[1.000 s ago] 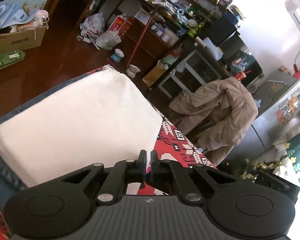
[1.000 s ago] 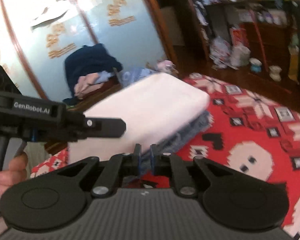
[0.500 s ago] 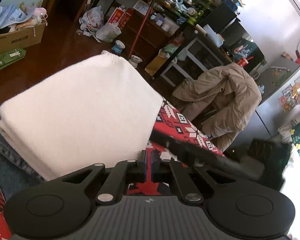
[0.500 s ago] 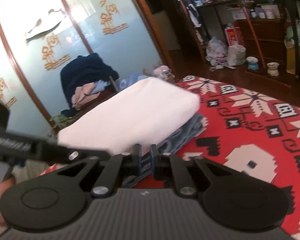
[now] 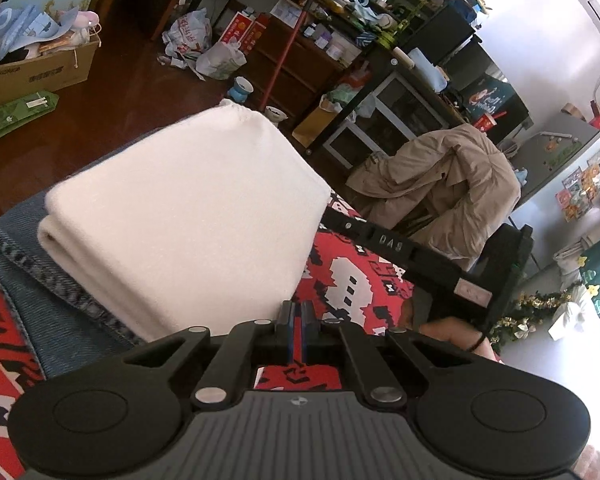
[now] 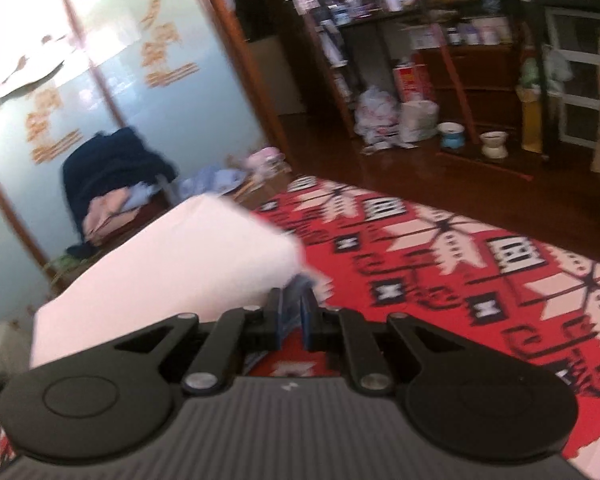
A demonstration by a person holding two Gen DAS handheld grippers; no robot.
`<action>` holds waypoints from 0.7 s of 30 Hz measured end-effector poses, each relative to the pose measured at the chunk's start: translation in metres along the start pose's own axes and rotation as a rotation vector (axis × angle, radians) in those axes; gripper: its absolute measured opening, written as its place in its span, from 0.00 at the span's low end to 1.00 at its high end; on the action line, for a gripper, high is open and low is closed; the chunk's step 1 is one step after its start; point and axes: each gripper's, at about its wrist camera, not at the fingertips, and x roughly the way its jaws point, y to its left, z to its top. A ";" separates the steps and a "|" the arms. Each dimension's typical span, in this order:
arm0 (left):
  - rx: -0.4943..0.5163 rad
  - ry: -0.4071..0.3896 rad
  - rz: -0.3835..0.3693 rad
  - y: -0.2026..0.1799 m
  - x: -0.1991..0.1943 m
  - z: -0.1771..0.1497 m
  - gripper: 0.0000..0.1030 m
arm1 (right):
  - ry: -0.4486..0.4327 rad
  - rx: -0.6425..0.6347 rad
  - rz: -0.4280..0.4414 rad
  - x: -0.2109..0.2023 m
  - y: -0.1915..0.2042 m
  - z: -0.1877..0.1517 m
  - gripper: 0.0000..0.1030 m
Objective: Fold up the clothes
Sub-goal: 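Lower the sweater onto the jeans and align it with both grippers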
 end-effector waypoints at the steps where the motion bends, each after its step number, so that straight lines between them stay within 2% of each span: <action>1: -0.002 -0.002 -0.001 0.000 -0.002 0.000 0.03 | -0.009 0.016 -0.007 0.001 -0.004 0.002 0.11; 7: -0.032 -0.040 -0.006 0.008 -0.012 0.008 0.03 | 0.017 -0.059 0.027 0.000 0.013 -0.001 0.11; 14: -0.090 -0.043 -0.011 0.023 -0.017 0.008 0.03 | 0.037 -0.144 0.103 -0.032 0.065 -0.032 0.10; 21: -0.094 -0.032 0.001 0.026 -0.022 0.000 0.03 | 0.097 -0.228 0.189 -0.057 0.109 -0.062 0.10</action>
